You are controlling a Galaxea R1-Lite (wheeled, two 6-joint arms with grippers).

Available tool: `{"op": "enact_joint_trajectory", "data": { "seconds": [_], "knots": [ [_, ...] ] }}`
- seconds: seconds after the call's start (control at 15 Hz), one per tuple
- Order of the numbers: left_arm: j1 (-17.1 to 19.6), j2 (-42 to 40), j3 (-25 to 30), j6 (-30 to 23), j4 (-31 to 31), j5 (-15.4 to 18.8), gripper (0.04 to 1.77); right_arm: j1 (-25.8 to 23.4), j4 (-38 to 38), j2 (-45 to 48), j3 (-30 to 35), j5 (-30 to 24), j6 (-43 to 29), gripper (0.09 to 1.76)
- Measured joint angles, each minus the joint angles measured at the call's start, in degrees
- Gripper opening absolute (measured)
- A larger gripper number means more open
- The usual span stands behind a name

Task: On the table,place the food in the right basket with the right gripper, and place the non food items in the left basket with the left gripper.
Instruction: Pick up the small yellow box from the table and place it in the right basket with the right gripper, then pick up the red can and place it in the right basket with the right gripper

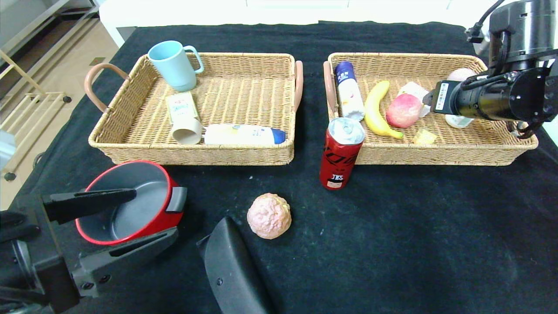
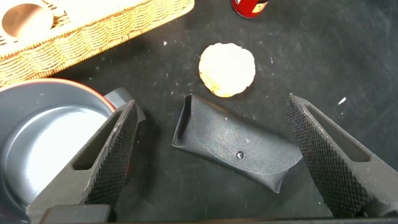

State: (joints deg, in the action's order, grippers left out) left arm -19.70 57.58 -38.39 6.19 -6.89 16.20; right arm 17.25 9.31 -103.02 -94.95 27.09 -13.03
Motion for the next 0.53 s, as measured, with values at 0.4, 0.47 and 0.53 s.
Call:
{"op": "enact_joint_trajectory", "data": {
  "seconds": [0.4, 0.47, 0.53],
  "knots": [
    [-0.06, 0.35, 0.07, 0.02, 0.00, -0.02, 1.72, 0.39, 0.22, 0.33, 0.09, 0.02, 0.61, 1.55],
    [-0.06, 0.30, 0.07, 0.00, -0.02, -0.05, 1.72, 0.46, 0.24, 0.43, 0.11, 0.02, 1.16, 1.57],
    [-0.02, 0.28, 0.07, 0.02, -0.09, -0.02, 1.72, 0.52, 0.24, 0.49, 0.11, 0.00, 1.43, 1.59]
  ]
}}
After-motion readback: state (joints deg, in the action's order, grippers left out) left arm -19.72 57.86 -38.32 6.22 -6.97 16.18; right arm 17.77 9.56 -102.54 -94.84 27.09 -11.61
